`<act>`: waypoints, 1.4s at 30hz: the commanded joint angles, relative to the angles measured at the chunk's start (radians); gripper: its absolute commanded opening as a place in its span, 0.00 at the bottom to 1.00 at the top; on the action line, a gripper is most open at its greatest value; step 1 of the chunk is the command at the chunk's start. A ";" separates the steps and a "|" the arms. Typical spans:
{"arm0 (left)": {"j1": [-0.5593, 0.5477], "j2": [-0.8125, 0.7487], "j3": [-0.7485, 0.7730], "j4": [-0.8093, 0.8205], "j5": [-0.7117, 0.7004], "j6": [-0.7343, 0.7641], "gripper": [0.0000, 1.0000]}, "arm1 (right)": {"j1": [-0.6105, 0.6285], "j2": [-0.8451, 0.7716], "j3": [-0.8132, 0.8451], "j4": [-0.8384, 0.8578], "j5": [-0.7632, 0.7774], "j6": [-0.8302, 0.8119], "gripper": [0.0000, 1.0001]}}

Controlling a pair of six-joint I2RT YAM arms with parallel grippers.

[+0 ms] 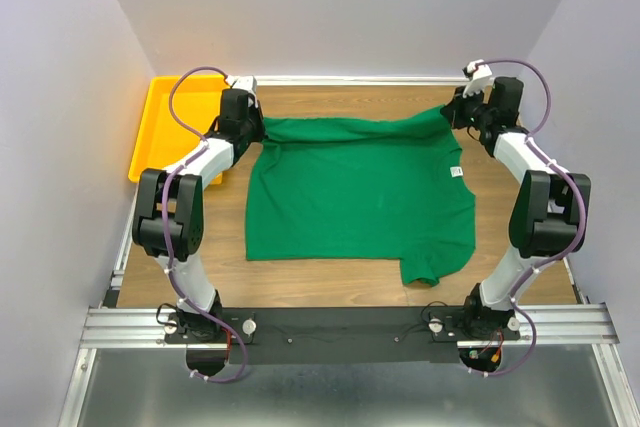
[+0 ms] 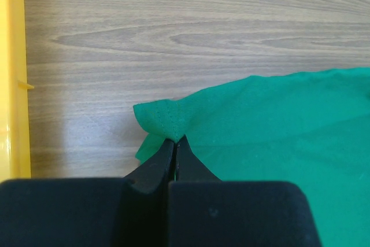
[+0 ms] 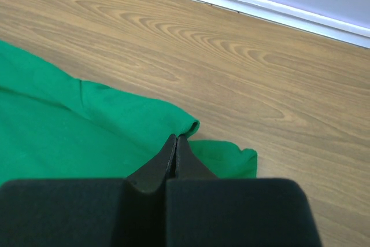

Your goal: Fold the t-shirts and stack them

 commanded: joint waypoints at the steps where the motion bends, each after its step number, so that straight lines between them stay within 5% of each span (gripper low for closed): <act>1: 0.019 -0.041 -0.015 0.000 -0.070 0.023 0.00 | -0.019 -0.025 -0.010 -0.013 0.044 -0.011 0.01; 30: 0.028 -0.035 -0.010 -0.001 -0.038 0.081 0.00 | -0.043 -0.009 -0.004 -0.014 0.015 -0.001 0.01; 42: 0.028 0.092 0.158 -0.070 0.018 0.191 0.00 | -0.043 0.034 0.050 -0.013 0.010 0.001 0.01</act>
